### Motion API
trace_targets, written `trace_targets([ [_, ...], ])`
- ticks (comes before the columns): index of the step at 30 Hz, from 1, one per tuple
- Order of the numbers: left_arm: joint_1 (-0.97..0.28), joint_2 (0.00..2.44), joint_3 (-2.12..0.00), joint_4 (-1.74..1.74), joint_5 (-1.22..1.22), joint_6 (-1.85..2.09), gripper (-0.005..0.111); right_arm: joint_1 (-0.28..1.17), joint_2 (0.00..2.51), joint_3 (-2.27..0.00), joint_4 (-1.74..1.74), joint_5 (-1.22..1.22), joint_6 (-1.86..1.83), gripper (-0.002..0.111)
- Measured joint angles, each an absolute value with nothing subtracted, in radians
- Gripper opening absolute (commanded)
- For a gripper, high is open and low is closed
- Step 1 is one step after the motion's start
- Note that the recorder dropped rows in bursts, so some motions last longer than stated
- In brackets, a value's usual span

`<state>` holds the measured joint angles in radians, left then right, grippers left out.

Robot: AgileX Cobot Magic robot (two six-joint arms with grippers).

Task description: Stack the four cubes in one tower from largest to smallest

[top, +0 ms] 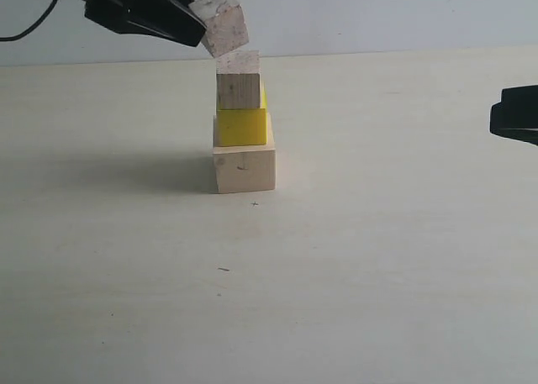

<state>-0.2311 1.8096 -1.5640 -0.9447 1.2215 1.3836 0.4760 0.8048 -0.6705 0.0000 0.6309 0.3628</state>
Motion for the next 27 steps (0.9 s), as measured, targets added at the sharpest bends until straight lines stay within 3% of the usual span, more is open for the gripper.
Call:
trace_targets([
  [13,-0.280,1.922,-1.752,-0.844,1.221,1.319,0.000,0.476,0.805,-0.671,0.024,0.631,0.363,0.000],
  [27,-0.299,1.983,-1.794,-0.765,1.221,1.304,0.000,0.476,0.805,-0.671,0.025,0.627,0.363,0.000],
])
